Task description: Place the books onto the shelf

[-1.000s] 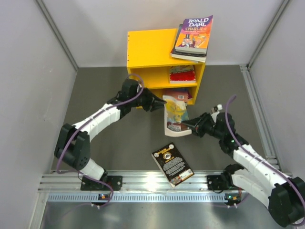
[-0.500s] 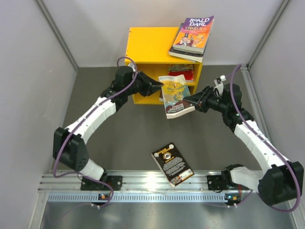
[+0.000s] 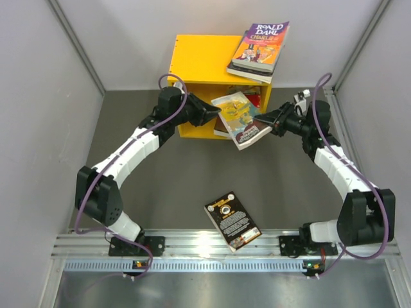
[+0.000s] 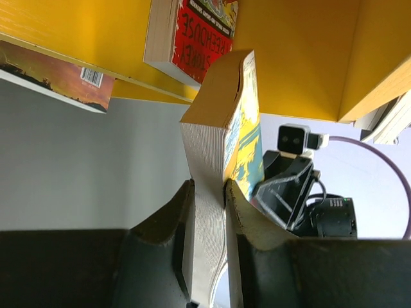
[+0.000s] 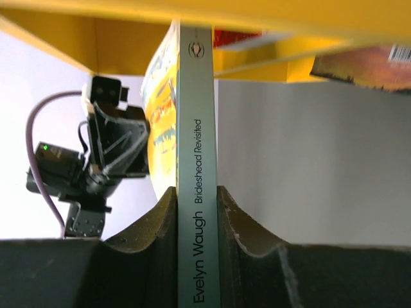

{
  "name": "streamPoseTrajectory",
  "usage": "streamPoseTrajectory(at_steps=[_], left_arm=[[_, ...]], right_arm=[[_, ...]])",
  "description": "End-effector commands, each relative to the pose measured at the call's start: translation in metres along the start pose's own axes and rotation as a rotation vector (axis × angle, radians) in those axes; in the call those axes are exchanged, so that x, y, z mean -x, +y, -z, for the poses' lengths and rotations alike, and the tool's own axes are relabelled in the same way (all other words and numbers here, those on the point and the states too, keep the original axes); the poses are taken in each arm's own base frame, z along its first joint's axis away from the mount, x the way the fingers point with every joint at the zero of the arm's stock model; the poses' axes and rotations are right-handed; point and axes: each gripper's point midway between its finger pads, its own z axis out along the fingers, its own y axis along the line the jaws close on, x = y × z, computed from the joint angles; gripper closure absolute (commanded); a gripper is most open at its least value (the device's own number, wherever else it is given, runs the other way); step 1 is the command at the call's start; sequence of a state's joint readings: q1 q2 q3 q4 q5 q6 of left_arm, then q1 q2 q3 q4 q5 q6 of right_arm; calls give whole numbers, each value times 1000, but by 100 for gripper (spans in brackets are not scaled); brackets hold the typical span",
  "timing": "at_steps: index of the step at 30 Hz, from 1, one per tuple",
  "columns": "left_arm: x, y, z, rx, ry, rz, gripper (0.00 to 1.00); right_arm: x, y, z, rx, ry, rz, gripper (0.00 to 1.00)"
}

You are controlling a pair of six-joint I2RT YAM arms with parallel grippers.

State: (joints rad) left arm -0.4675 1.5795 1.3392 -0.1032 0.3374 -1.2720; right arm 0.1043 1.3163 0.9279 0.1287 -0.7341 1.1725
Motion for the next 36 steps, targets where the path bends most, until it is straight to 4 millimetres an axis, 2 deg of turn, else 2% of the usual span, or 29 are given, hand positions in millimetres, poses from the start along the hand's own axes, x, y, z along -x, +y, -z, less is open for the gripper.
streamPoseTrajectory(at_steps=[1, 4, 8, 9, 12, 15, 18, 22, 23, 24, 25, 29, 30, 31, 36], left_arm=[[-48, -30, 11, -107, 206, -75, 95], [-46, -29, 9, -101, 205, -80, 86], [-42, -32, 8, -89, 194, -92, 56], [-40, -29, 8, -77, 189, -89, 51], [-34, -30, 9, -66, 172, -96, 41], [-31, -28, 9, -54, 164, -89, 39], [-32, -27, 11, -54, 170, -87, 39], [-33, -25, 12, -51, 181, -87, 40], [-35, -25, 12, -51, 191, -86, 40], [-36, -25, 13, -53, 194, -92, 40], [-36, -26, 14, -55, 198, -96, 41], [-39, -26, 16, -47, 223, -131, 43], [-41, -20, 15, -24, 234, -141, 43], [-40, -24, 17, -26, 232, -157, 44], [-41, -19, 21, 10, 238, -199, 45]], right_arm=[[79, 64, 6, 161, -298, 115, 100], [87, 64, 7, 148, -342, 112, 100], [95, 62, 10, 147, -401, 98, 100], [95, 66, 13, 162, -414, 96, 100], [104, 59, 18, 145, -485, 72, 100], [110, 52, 23, 123, -554, 45, 100], [113, 56, 26, 114, -620, 29, 100], [109, 50, 20, 60, -684, -23, 100], [103, 52, 16, 58, -684, -46, 100], [107, 49, 16, 42, -732, -65, 100], [102, 49, 11, 41, -729, -77, 100], [106, 39, -3, 0, -778, -150, 100], [110, 34, -10, -12, -788, -159, 100], [112, 33, -14, -16, -790, -164, 100], [125, 19, -30, -77, -837, -190, 100]])
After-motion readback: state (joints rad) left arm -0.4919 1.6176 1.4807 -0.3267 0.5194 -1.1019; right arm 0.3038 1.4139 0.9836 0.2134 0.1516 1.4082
